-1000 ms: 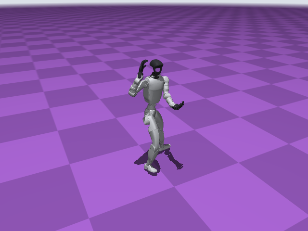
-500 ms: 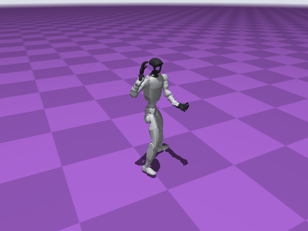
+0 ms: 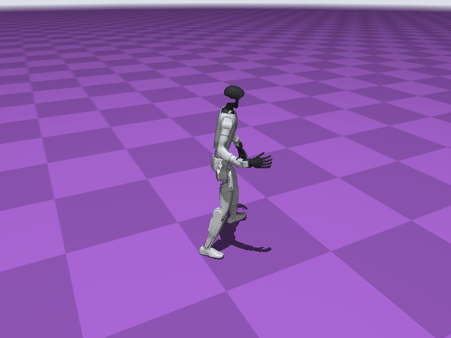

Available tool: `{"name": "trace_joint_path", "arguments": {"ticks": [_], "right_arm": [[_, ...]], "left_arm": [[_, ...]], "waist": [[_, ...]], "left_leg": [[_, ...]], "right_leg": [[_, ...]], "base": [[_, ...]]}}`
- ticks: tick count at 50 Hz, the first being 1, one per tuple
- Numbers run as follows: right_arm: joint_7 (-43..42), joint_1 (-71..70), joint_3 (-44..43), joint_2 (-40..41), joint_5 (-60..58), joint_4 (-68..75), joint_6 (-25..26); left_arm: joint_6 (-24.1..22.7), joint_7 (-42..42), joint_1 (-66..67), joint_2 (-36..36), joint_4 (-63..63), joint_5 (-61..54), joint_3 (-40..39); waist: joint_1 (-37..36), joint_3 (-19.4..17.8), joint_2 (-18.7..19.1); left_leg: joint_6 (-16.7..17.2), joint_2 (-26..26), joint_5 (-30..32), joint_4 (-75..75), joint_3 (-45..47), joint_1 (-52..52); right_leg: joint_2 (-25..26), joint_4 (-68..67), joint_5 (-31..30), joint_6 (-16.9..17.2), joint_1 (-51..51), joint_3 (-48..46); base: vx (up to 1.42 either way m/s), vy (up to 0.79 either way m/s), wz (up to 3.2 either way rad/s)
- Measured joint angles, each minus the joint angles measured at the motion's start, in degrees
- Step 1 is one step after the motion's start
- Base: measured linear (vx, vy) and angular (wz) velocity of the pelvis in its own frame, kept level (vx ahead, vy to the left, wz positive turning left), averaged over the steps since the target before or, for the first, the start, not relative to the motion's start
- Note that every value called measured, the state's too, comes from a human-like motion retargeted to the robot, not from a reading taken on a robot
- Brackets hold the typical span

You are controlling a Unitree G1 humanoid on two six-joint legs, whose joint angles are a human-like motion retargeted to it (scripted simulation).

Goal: Kungfu

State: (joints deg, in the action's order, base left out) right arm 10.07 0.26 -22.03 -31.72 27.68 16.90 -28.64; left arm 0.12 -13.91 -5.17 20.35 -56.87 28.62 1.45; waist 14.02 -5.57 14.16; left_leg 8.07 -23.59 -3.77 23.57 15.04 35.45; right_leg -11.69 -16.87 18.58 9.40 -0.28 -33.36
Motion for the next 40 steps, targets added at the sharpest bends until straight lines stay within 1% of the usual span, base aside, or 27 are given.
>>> {"name": "trace_joint_path", "arguments": {"ticks": [3,5,6,8,9,10,12,13,15,17,18,20,23,25,27,28,29,30,32,33,35,37,38,40], "right_arm": [[-0.2,-1.1,6.4,11.3,5.6,14.1,-1.0],[-2.7,-3.0,10.7,17.7,9.5,20.6,-3.1],[-3.3,-5.0,12.9,20.5,11.2,22.4,-3.5],[-3.0,-9.9,15.9,25.0,13.9,24.2,-3.2],[-2.3,-13.1,16.5,26.0,15.0,23.9,-2.7],[-1.6,-16.6,16.8,26.6,16.0,23.3,-2.0],[-0.3,-26.1,17.1,25.4,17.5,21.1,-0.3],[0.7,-31.3,17.2,24.7,18.3,19.6,0.9],[3.1,-40.7,17.4,23.5,20.6,15.7,3.4],[5.1,-49.1,18.4,21.5,24.9,11.2,5.4],[6.1,-52.2,18.8,20.2,27.0,9.0,6.2],[7.6,-57.2,19.8,17.6,30.7,4.6,7.2],[8.6,-61.3,19.7,14.1,32.9,-1.2,7.7],[8.3,-62.7,19.3,12.0,32.7,-4.6,7.0],[6.5,-62.5,18.9,10.4,31.0,-7.5,5.0],[5.2,-62.1,18.8,10.0,29.8,-8.5,3.8],[3.3,-61.9,18.9,10.2,28.9,-9.4,2.6],[1.3,-61.9,19.0,10.8,28.1,-10.2,1.3],[-3.2,-61.7,19.7,11.9,27.8,-11.6,-1.5],[-5.0,-61.4,20.1,12.2,28.2,-12.0,-2.9],[-7.0,-60.6,20.6,12.9,29.6,-12.7,-4.3],[-6.7,-59.5,20.9,13.2,31.6,-12.8,-3.6],[-6.1,-58.9,21.1,13.1,32.7,-12.7,-2.9],[-4.7,-57.9,21.4,13.0,34.5,-12.6,-2.0]], "left_arm": [[3.5,-1.9,6.2,-0.4,-2.8,7.7,-1.0],[4.9,-3.0,10.0,0.0,-5.5,8.7,-0.8],[5.5,-3.1,11.6,0.3,-7.3,8.8,-0.7],[6.1,-3.2,14.2,1.3,-11.5,10.5,-1.2],[6.2,-3.2,15.2,2.0,-13.8,12.7,-1.9],[6.4,-3.3,16.0,2.6,-16.2,15.2,-2.8],[6.9,-4.3,18.9,3.6,-20.5,20.0,-4.2],[7.3,-5.4,20.7,3.9,-22.7,21.4,-4.4],[8.5,-8.6,24.5,3.8,-27.3,23.3,-4.0],[8.8,-13.8,28.3,3.3,-31.2,26.6,-4.0],[8.7,-16.5,30.6,2.9,-32.6,28.4,-4.0],[7.8,-21.1,35.1,1.7,-34.4,31.4,-4.5],[6.6,-23.6,39.5,-1.0,-36.4,33.1,-5.6],[6.6,-25.9,40.3,-3.1,-38.0,34.6,-5.7],[5.2,-29.2,39.2,-5.1,-39.3,36.2,-4.8],[4.2,-30.5,38.6,-6.2,-39.8,36.8,-4.0],[2.8,-31.5,37.6,-7.0,-39.9,36.9,-3.1],[1.2,-32.2,36.4,-7.7,-40.0,36.5,-2.2],[-2.2,-31.3,33.3,-8.1,-39.1,34.6,0.4],[-3.3,-30.0,32.0,-7.8,-38.0,33.7,1.7],[-3.5,-26.4,29.6,-6.5,-35.5,31.0,3.9],[-2.6,-22.3,27.9,-4.9,-33.0,27.6,5.0],[-2.5,-20.8,27.5,-4.3,-31.6,26.1,5.4],[-2.8,-19.3,26.8,-3.1,-29.3,24.6,5.0]], "waist": [[-7.3,1.6,-0.3],[-12.5,2.8,-0.7],[-15.0,3.2,-1.2],[-20.2,3.9,-2.2],[-23.2,4.0,-2.8],[-26.3,4.0,-3.3],[-31.1,2.3,-5.1],[-32.4,1.1,-6.1],[-34.0,-0.5,-8.1],[-35.2,-0.1,-9.3],[-35.7,0.9,-9.8],[-36.0,3.2,-11.0],[-37.1,6.3,-13.3],[-37.7,7.3,-15.0],[-36.3,7.4,-16.2],[-34.6,6.8,-17.0],[-32.8,6.5,-16.8],[-31.1,6.4,-16.1],[-25.8,6.2,-13.9],[-22.9,6.1,-12.5],[-18.2,6.3,-9.5],[-16.0,6.6,-7.5],[-15.3,6.5,-7.2],[-14.6,6.3,-6.5]], "left_leg": [[-0.3,4.9,2.2,-0.4,-5.6,1.9],[-0.1,7.1,4.1,-0.1,-6.9,3.6],[0.1,7.9,5.2,0.2,-6.9,4.2],[0.0,9.2,6.1,0.5,-6.9,5.6],[-0.2,9.6,6.1,0.4,-7.4,6.1],[-0.5,10.0,6.0,0.3,-8.1,6.5],[-2.5,11.3,5.3,-0.1,-8.1,6.4],[-3.7,11.6,4.8,-0.1,-7.1,6.2],[-5.5,10.6,5.3,0.3,-2.2,6.3],[-7.0,7.8,5.4,1.6,3.1,8.0],[-7.6,7.1,4.8,2.4,4.4,9.2],[-7.7,6.4,3.4,4.2,4.1,12.1],[-6.4,6.1,0.4,6.0,2.9,14.9],[-5.2,6.3,-2.3,6.0,3.4,14.8],[-4.0,9.9,-6.3,5.8,4.0,11.5],[-4.2,13.6,-8.6,5.4,4.5,8.2],[-4.0,15.2,-9.7,4.4,3.9,5.7],[-3.7,15.8,-10.2,3.0,2.7,3.6],[-3.7,17.3,-10.4,0.4,-1.3,0.6],[-3.8,18.1,-10.5,-0.8,-3.9,-0.8],[-3.6,17.6,-11.1,-2.1,-9.2,-2.3],[-3.8,16.9,-11.8,-3.3,-12.2,-4.3],[-4.4,17.9,-12.0,-4.6,-12.6,-6.5],[-4.7,17.7,-12.8,-6.4,-13.3,-10.1]], "right_leg": [[3.0,-1.1,3.4,-1.2,2.5,3.2],[3.7,0.2,3.2,-0.8,6.1,-1.4],[4.2,1.4,2.6,0.1,8.2,-4.4],[5.8,3.6,1.8,1.9,11.3,-9.0],[6.7,4.3,1.4,2.5,12.2,-10.1],[7.7,4.8,1.1,3.1,12.8,-10.8],[7.4,4.9,0.4,4.0,13.4,-11.7],[6.8,4.9,-0.1,4.6,13.7,-12.2],[6.1,5.4,-1.1,5.6,13.7,-12.8],[7.4,6.5,-2.4,5.6,12.5,-13.2],[8.1,7.2,-3.1,5.6,11.9,-13.6],[9.6,8.5,-5.1,5.6,10.7,-14.4],[11.0,9.9,-10.9,5.6,9.2,-14.0],[10.9,10.1,-17.1,5.6,9.0,-12.1],[8.1,9.2,-24.9,5.4,11.6,-9.1],[5.0,7.8,-28.7,4.8,14.0,-7.0],[4.4,5.9,-32.9,1.8,14.6,-3.3],[5.1,3.6,-37.3,-2.5,14.2,1.2],[10.0,-2.2,-35.4,-0.1,11.1,12.5],[13.5,-5.9,-32.5,2.3,9.0,17.7],[20.7,-12.5,-27.9,5.6,4.0,22.7],[21.6,-19.3,-22.7,5.3,-0.8,20.6],[19.7,-23.1,-19.5,4.5,-2.6,19.4],[18.4,-28.2,-14.2,0.5,-6.8,18.1]], "base": [[0.11,0.26,2.39],[-0.02,-0.01,2.53],[-0.09,-0.12,2.48],[-0.16,-0.18,2.22],[-0.21,-0.27,1.81],[-0.19,-0.31,1.43],[-0.14,-0.25,1.02],[-0.08,-0.17,0.71],[0.00,-0.13,0.47],[0.23,-0.11,0.30],[0.47,-0.06,0.36],[0.57,-0.03,0.36],[0.69,0.03,0.03],[0.71,0.09,0.08],[1.06,0.38,1.11],[1.04,0.39,1.63],[0.84,0.23,1.54],[0.74,0.05,1.39],[0.73,-0.01,1.76],[0.61,-0.10,2.05],[0.52,-0.22,1.82],[0.60,-0.20,1.16],[0.64,-0.11,0.83],[0.55,-0.16,0.50]]}}
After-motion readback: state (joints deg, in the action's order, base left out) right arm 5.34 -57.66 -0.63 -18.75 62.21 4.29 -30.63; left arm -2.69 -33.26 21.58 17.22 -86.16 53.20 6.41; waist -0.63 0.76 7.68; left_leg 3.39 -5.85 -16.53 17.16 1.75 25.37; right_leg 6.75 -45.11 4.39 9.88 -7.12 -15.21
